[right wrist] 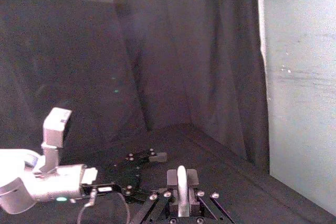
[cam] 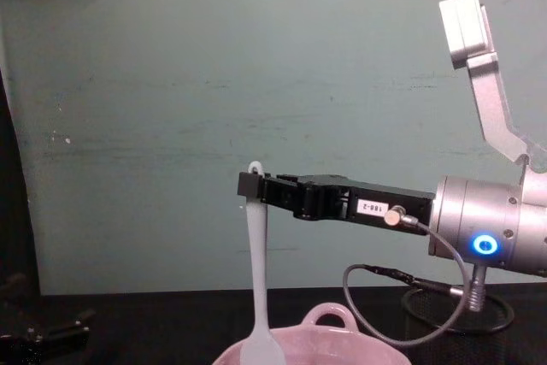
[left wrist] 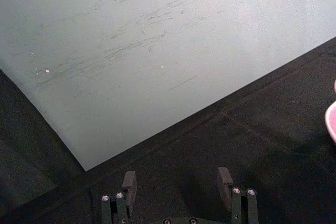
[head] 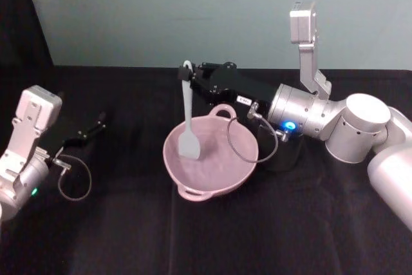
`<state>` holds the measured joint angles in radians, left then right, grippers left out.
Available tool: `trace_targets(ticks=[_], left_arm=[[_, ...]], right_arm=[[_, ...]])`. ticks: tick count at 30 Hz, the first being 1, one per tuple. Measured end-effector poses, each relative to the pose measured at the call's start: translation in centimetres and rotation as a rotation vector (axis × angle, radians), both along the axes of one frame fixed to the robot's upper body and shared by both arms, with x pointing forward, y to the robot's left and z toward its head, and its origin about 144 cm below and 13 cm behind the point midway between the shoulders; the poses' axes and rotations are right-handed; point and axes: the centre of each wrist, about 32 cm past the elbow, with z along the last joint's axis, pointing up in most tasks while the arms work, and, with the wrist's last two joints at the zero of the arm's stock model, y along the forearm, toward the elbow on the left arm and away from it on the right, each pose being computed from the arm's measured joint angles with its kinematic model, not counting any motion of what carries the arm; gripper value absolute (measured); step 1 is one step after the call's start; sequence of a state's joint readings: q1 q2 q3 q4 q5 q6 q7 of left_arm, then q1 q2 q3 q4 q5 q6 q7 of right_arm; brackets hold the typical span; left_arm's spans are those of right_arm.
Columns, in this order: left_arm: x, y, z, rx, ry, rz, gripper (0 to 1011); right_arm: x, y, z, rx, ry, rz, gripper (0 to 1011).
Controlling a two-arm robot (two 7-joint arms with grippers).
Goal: Use the one hand to pick up the spoon and stir the clear water in the bowl.
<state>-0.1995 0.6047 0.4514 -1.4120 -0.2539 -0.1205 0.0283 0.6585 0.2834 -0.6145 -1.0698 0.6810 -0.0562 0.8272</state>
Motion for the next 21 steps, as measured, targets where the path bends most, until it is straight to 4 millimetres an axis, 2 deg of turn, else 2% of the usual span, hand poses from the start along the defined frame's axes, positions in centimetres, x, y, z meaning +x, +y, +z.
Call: trace_targets(ticks=[10, 14, 21], left_arm=[[0.0, 0.0, 0.0, 0.0, 0.0, 0.0, 1011], [0.0, 0.0, 0.0, 0.0, 0.0, 0.0, 1011], [0.0, 0.0, 0.0, 0.0, 0.0, 0.0, 1011]], right_arm=[[1.0, -1.9, 0.1, -0.003, -0.002, -0.065, 110], [0.5, -3.5, 0.2, -0.007, -0.008, -0.095, 110], [-1.0, -4.7, 0.2, -0.034, -0.008, -0.1, 110]])
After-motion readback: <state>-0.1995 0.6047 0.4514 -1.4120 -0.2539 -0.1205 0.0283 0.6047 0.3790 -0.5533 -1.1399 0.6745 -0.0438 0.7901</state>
